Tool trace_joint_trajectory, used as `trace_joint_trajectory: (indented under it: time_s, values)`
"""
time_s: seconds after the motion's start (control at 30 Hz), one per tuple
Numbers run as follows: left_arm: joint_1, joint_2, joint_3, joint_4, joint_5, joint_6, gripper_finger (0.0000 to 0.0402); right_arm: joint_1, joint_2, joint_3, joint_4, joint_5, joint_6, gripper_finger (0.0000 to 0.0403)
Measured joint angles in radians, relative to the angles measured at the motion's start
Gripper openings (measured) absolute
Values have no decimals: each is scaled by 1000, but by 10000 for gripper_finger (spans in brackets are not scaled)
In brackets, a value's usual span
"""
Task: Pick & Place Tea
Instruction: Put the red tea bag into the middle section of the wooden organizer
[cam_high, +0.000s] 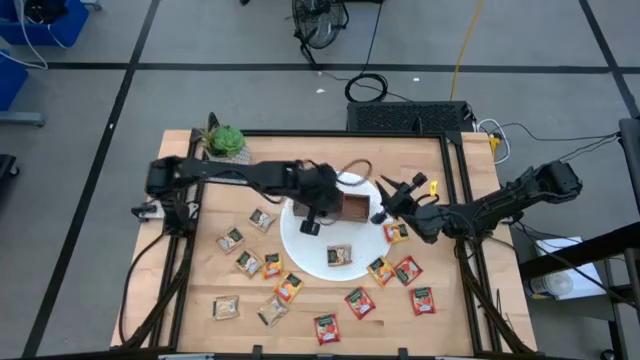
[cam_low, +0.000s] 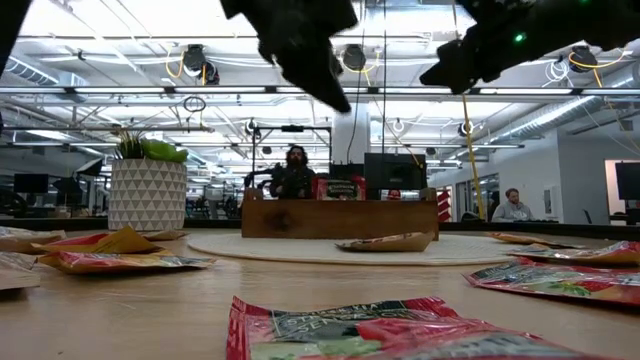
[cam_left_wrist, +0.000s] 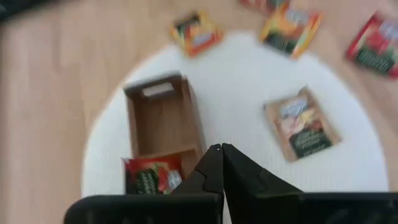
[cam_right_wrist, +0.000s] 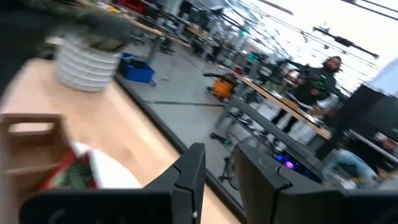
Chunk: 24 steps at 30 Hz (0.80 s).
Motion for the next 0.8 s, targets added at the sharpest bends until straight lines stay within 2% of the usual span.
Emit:
trace_joint_trajectory:
  time_s: [0.13,0.33,0.4,0.47,0.57,0.6,0.8]
  values:
    - [16,-161,-176,225,11,-10,11,96,0,0,0,-1,30,73]
    - [60,-424,-495,612,2,-108,10,234,-5,0,-1,-2,86,73]
    - [69,-496,-594,727,5,-140,5,275,-16,13,-4,42,117,73]
    - [76,-553,-673,820,5,-159,4,323,-23,52,-23,137,112,74]
    - [79,-605,-753,924,1,-193,15,413,-6,156,-98,363,7,85]
    - [77,-613,-767,949,2,-205,20,437,11,201,-92,406,-46,93]
    - [77,-632,-786,960,1,-207,38,511,172,451,175,413,-328,153]
